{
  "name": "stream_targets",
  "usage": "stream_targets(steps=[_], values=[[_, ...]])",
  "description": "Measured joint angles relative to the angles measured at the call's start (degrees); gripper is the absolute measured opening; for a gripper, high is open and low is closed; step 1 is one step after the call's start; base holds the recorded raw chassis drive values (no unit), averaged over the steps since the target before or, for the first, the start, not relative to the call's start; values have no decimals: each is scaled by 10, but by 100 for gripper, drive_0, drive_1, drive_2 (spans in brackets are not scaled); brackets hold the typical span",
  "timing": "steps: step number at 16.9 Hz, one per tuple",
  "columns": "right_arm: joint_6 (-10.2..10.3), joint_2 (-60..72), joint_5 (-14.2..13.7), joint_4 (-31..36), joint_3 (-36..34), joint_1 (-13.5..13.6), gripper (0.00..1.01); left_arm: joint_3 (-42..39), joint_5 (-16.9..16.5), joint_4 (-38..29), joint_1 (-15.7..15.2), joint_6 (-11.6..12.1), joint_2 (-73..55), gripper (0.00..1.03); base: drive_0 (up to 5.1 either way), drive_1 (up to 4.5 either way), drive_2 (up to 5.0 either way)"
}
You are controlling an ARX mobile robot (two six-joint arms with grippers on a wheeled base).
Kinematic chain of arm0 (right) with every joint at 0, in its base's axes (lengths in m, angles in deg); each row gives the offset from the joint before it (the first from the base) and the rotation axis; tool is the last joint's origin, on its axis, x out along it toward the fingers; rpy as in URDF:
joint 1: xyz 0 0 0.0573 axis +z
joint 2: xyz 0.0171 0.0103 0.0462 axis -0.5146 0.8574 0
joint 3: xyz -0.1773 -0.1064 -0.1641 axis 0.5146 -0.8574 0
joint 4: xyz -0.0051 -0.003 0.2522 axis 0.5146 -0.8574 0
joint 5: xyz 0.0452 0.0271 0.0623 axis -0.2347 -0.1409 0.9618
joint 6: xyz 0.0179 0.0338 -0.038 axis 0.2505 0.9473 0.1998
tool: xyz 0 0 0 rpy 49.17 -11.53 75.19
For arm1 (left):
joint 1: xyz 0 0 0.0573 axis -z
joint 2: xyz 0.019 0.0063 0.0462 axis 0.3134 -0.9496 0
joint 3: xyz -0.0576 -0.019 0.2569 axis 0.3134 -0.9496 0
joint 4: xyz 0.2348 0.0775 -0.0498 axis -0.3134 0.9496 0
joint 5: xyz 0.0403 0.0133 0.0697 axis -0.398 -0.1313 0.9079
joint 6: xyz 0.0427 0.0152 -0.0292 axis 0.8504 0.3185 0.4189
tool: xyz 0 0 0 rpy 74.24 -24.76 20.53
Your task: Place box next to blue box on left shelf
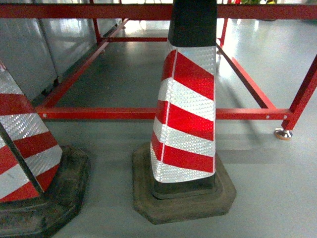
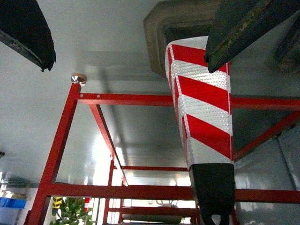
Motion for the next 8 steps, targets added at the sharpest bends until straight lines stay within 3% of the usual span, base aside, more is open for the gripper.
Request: stream_targets(steps=[8], values=[[0, 0, 0, 0, 0, 0, 98, 0, 0, 0, 0, 0, 0, 98, 0, 0, 0]])
